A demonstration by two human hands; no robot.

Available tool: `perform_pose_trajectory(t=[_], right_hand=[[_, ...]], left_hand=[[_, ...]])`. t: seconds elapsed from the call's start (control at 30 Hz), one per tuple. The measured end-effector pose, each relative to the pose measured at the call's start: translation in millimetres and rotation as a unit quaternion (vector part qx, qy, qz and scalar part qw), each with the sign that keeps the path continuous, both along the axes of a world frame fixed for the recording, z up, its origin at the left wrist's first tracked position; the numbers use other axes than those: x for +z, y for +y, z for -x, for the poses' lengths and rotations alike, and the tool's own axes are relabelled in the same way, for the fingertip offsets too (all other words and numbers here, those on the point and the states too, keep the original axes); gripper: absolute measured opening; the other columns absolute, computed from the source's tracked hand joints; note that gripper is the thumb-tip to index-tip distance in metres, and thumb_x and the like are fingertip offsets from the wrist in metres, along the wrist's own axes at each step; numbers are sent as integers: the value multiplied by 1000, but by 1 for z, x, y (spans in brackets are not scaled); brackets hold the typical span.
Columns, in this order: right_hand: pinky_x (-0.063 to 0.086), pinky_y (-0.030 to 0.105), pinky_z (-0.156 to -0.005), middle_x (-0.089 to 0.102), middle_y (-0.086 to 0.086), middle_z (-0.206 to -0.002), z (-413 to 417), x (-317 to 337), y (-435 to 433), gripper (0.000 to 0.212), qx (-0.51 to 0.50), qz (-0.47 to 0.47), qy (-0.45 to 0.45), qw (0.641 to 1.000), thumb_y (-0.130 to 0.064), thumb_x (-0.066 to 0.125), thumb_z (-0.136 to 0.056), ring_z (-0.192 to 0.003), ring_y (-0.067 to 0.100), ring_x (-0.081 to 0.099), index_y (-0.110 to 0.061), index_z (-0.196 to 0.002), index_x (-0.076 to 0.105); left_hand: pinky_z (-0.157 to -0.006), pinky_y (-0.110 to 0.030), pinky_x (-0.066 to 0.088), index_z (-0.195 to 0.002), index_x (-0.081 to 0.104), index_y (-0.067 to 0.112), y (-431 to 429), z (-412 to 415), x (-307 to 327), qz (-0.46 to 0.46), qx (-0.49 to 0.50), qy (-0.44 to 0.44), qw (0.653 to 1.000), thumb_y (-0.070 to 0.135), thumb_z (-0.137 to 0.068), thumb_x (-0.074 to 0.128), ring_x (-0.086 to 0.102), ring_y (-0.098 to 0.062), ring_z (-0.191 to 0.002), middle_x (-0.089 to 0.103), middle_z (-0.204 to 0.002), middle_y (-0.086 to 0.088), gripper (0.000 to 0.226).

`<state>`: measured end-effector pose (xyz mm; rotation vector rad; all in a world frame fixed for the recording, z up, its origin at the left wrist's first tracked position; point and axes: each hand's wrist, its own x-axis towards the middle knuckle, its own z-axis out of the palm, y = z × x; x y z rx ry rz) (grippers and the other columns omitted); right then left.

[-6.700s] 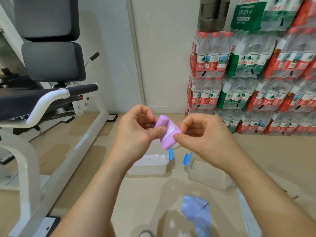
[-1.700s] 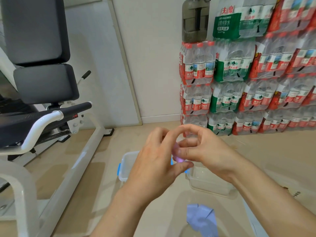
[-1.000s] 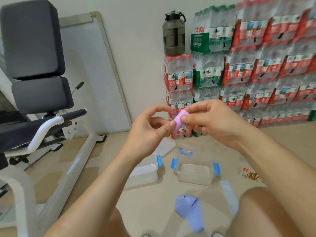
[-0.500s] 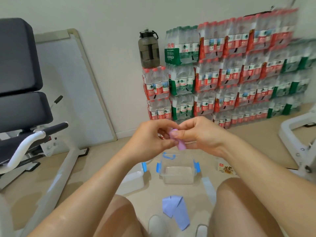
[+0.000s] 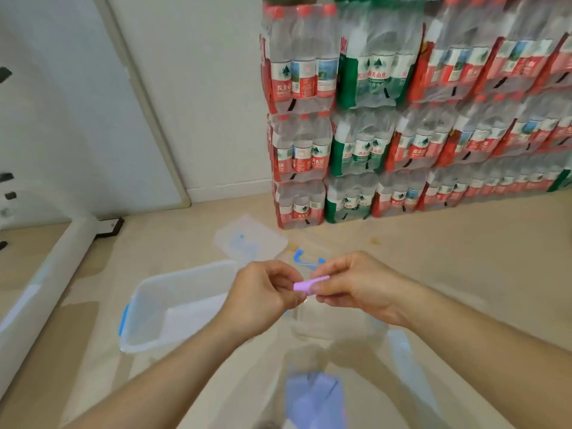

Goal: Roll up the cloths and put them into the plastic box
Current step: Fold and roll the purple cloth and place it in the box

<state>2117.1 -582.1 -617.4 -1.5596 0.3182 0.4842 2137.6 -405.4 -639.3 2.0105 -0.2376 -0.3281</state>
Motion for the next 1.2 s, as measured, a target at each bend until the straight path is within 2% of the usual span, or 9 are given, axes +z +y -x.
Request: perform_pose_trajectory(t=[0.23,0.33,0.47,0.57,0.8,0.9,0.97,1.07,1.2], right_hand=[[47,15,-60,71,15,-91,-96,-149,4,21,-100,-47,38,993,1,67,-81,-73,16,52,-2,-102,68],[39,24,-69,68,23,-91,-109,-193,6,12,-99,-43,4,994,1,63,-81,-78,21,40,0,-84,74],[50,18,-66,73,16,-77,-122,-229,3,9,-191,83,-50,977,5,69,-74,-61,11,61,0,-81,70],[51,17,-68,73,6,-76,-133,-258,4,11,-199,186,-64,960,1,69,-72,-68,14,66,-9,-78,70],[40,9,-61,66,-6,-75,-149,-307,24,16,-159,267,-78,947,-4,61,-79,-71,10,57,-16,-75,69],[40,4,-56,65,-5,-73,-153,-317,29,25,-201,208,-25,957,2,61,-79,-69,10,56,-20,-70,68],[45,12,-62,67,-3,-76,-157,-323,30,24,-252,136,36,957,2,64,-78,-71,14,59,-20,-76,72],[47,26,-67,60,5,-68,-164,-323,26,15,-289,44,92,952,3,64,-74,-65,21,52,-6,-81,73],[54,27,-76,62,11,-74,-170,-323,27,14,-332,-37,119,935,2,66,-81,-69,21,56,4,-93,71]], left_hand=[[-52,-17,43,-74,61,20,-15,-93,-135,-53,43,53,996,26,-75,77,55,-2,-49,69,-60,5,17],[-62,-23,48,-75,58,21,-24,-110,-171,-92,27,56,994,31,-77,73,61,-8,-59,71,-66,6,19],[-84,-28,50,-93,61,24,-29,-142,-191,-181,-46,29,982,23,-81,68,64,-15,-90,71,-102,3,14],[-91,-24,42,-125,54,25,-26,-164,-196,-251,-72,18,965,8,-83,57,55,-17,-116,57,-130,1,45],[-79,-30,52,-140,37,30,-21,-155,-215,-226,-98,85,966,7,-83,51,60,-23,-107,56,-132,-1,63],[-80,-29,51,-142,35,31,-23,-152,-217,-215,-85,87,969,7,-84,50,60,-21,-107,56,-131,1,65],[-86,-31,51,-142,35,31,-24,-151,-217,-219,-82,81,969,7,-84,50,59,-22,-110,56,-131,1,64],[-89,-28,48,-142,35,31,-25,-150,-217,-224,-77,70,969,8,-84,50,59,-21,-110,56,-131,2,64],[-90,-28,47,-143,34,30,-25,-149,-216,-221,-72,70,970,9,-85,50,59,-20,-110,56,-132,2,64]])
